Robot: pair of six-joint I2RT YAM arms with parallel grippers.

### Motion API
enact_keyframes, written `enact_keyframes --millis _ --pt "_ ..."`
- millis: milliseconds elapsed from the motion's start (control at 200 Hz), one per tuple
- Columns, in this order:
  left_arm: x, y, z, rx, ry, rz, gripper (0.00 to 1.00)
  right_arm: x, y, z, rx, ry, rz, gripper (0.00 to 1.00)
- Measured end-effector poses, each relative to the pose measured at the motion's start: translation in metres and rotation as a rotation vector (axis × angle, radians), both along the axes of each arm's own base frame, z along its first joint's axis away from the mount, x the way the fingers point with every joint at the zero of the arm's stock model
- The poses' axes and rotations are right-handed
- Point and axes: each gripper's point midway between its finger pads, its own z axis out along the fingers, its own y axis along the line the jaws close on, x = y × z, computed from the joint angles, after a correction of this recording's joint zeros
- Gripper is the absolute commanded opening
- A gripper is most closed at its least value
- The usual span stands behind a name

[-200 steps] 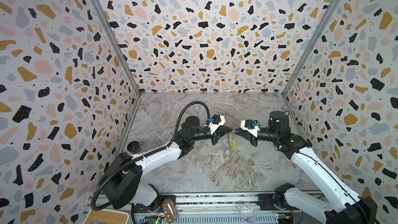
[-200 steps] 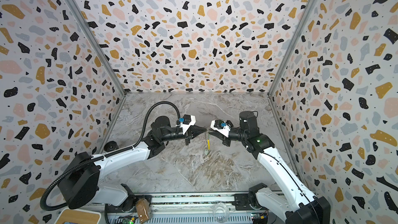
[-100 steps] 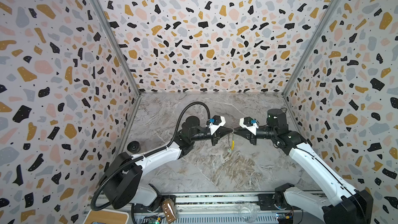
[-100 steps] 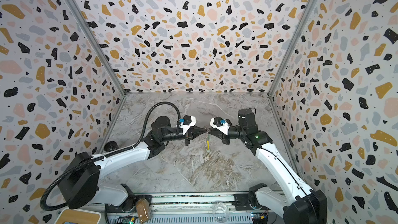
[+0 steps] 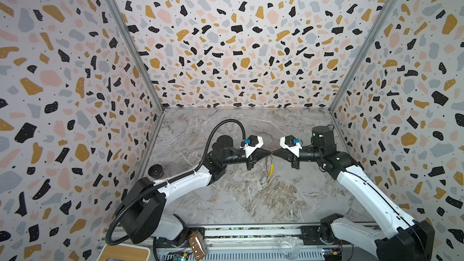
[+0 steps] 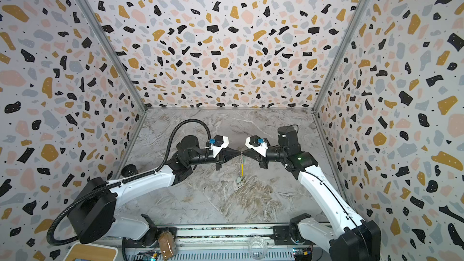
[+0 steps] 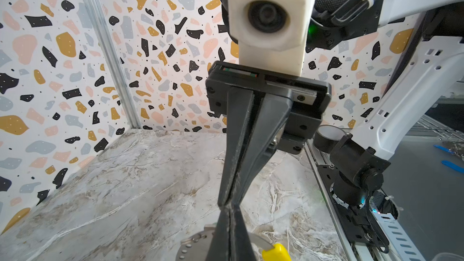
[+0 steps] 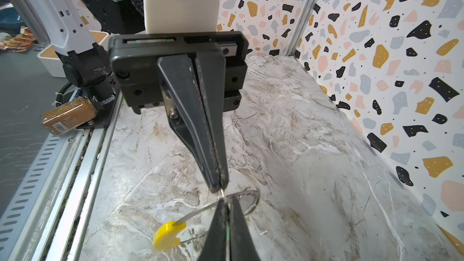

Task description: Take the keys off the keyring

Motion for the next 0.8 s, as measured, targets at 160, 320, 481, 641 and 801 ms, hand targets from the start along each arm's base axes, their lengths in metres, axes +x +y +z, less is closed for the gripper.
enact_keyframes --millis 160,320,481,641,801 --pt "0.0 -0.001 -0.003 0.024 0.001 -0.004 0.0 -0.001 0.0 -0.004 -0.004 0.028 0.008 0.0" --pt "0.003 -0.002 -0.003 0.059 -0.017 0.0 0.06 0.0 0.0 -0.005 -0.007 0.033 0.004 0.0" --pt "0.014 -0.002 0.001 0.124 -0.083 0.049 0.22 0.003 -0.002 -0.004 -0.018 0.031 -0.012 0.0" --pt "0.024 0.003 0.019 0.21 -0.194 0.108 0.26 0.003 -0.005 -0.01 -0.045 0.053 -0.029 0.0" --pt "0.029 0.006 0.031 0.306 -0.315 0.154 0.28 0.003 -0.007 -0.015 -0.072 0.069 -0.044 0.0"
